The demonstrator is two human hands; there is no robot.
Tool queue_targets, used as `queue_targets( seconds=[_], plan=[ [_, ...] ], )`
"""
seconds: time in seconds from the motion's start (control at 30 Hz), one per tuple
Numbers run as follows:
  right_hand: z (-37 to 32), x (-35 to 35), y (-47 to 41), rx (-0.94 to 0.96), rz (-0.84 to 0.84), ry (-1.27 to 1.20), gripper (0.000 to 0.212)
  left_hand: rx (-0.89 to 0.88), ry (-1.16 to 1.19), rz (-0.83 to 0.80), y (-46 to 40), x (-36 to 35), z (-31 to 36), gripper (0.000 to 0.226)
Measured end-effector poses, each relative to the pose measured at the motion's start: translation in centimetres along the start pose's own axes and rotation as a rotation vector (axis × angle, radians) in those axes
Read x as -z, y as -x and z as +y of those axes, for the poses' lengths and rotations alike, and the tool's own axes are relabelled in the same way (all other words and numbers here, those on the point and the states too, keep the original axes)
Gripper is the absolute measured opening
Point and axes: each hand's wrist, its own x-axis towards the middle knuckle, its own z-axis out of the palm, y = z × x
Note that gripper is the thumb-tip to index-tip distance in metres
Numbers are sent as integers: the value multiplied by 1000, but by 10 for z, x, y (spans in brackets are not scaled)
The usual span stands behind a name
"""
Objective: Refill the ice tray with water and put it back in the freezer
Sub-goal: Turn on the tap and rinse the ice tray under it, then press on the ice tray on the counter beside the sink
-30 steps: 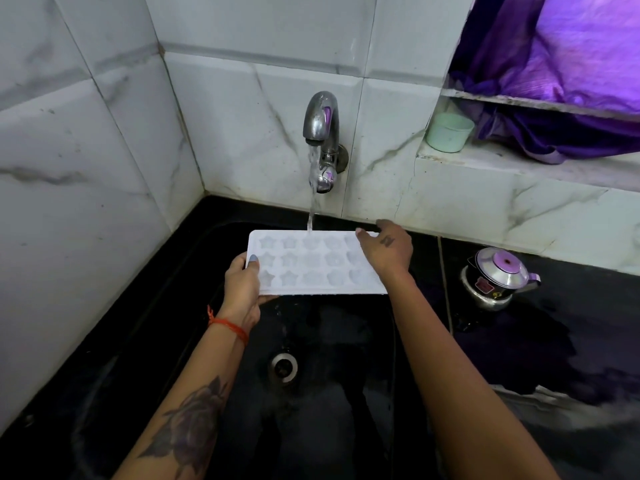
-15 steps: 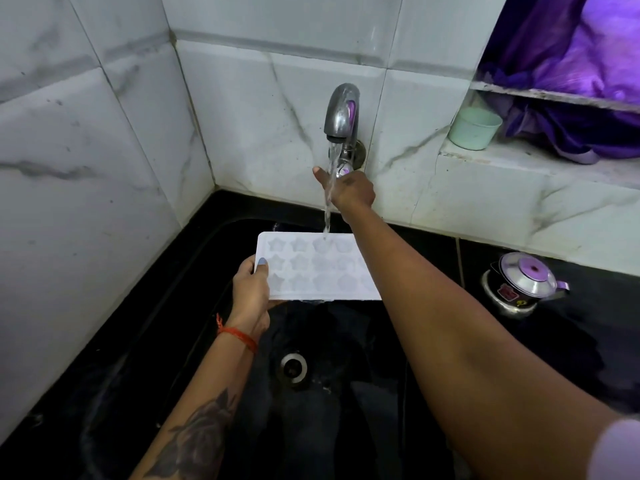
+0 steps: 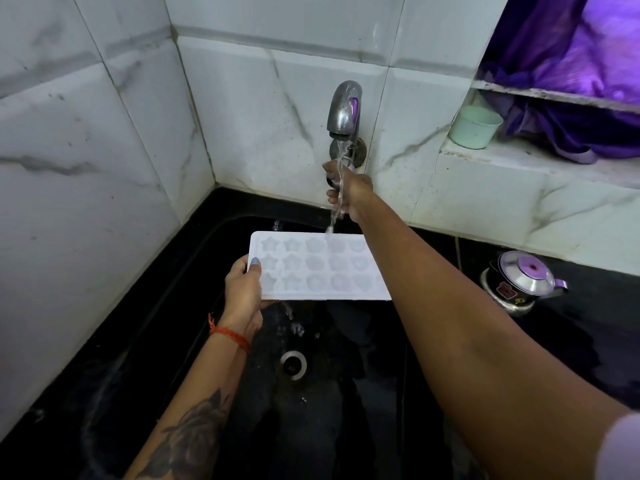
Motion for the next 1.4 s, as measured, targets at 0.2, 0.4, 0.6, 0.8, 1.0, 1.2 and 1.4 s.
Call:
queue_targets(
  seconds=[0.2,0.4,0.6,0.8,1.0,1.2,1.4],
  plan=[
    [0,31,20,47,26,346,54,5,-24,-13,9,6,4,17],
    [46,95,88,70,159,735,42,20,-5,-31,24,12,7,24],
    [91,118,132,-126,107,621,50,18,-43,-66,44,20,2,26],
    [110,137,161,-84,165,630,11,30,-127,-109,70,29,-9,27],
    [127,163,185,-59,184,598,24,-49,-419,-162,97,41,-26,16],
    [140,214,212,-62,203,570,22,-202,-721,-168,142,34,-46,11],
    [161,280,241,-96,234,530,27,-249,-810,-241,191,4,-68,15]
  ],
)
